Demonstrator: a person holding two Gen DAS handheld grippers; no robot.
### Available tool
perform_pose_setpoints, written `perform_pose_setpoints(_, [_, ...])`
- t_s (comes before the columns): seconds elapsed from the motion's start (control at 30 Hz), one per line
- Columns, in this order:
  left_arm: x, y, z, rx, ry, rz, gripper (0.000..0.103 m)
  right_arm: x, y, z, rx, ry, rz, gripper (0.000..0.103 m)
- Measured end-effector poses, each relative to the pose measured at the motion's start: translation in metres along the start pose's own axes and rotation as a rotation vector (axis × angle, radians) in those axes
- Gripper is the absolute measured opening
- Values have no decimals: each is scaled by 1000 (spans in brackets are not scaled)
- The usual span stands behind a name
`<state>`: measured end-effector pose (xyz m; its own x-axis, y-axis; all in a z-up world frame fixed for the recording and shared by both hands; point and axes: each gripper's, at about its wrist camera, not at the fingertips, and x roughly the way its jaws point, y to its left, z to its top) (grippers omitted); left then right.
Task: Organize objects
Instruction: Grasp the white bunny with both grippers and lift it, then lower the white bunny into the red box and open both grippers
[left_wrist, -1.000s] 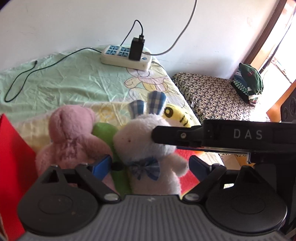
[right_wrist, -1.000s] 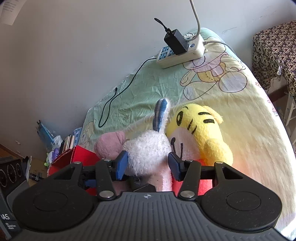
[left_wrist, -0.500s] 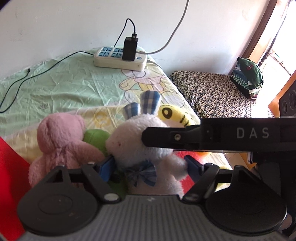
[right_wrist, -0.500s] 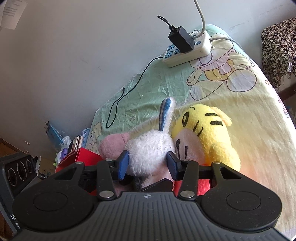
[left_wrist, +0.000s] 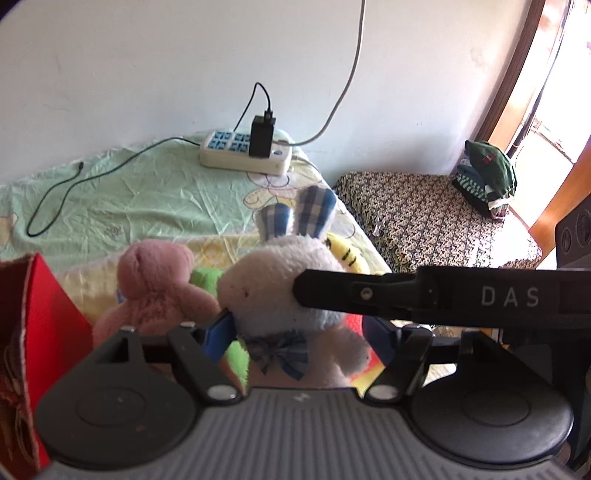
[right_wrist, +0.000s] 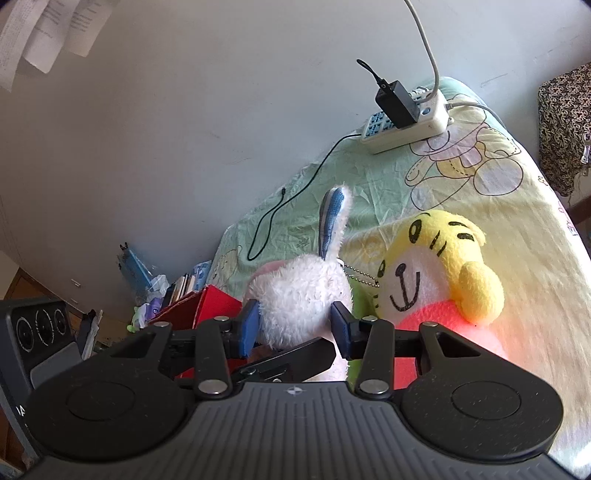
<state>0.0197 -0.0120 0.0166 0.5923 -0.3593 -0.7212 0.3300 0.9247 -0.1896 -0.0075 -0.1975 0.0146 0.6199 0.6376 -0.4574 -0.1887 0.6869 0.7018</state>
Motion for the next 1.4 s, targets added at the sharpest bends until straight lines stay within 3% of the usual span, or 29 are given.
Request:
perform_pose_setpoints(0.37, [-66, -2, -29, -39, -117, 135, 75, -7, 39, -21, -95, 2, 118, 45])
perform_pose_setpoints(0.7, [-124, 48, -43, -126, -207, 266, 75, 34, 100, -32, -202, 62, 254, 45])
perform_pose_setpoints(1.07, [-160, 159, -48, -187, -216, 326, 75, 121, 173, -49, -207, 135, 309, 45])
perform_pose_setpoints(1.4, [-157, 263, -67, -199, -112, 356, 75, 204, 205, -85, -26, 252, 294, 45])
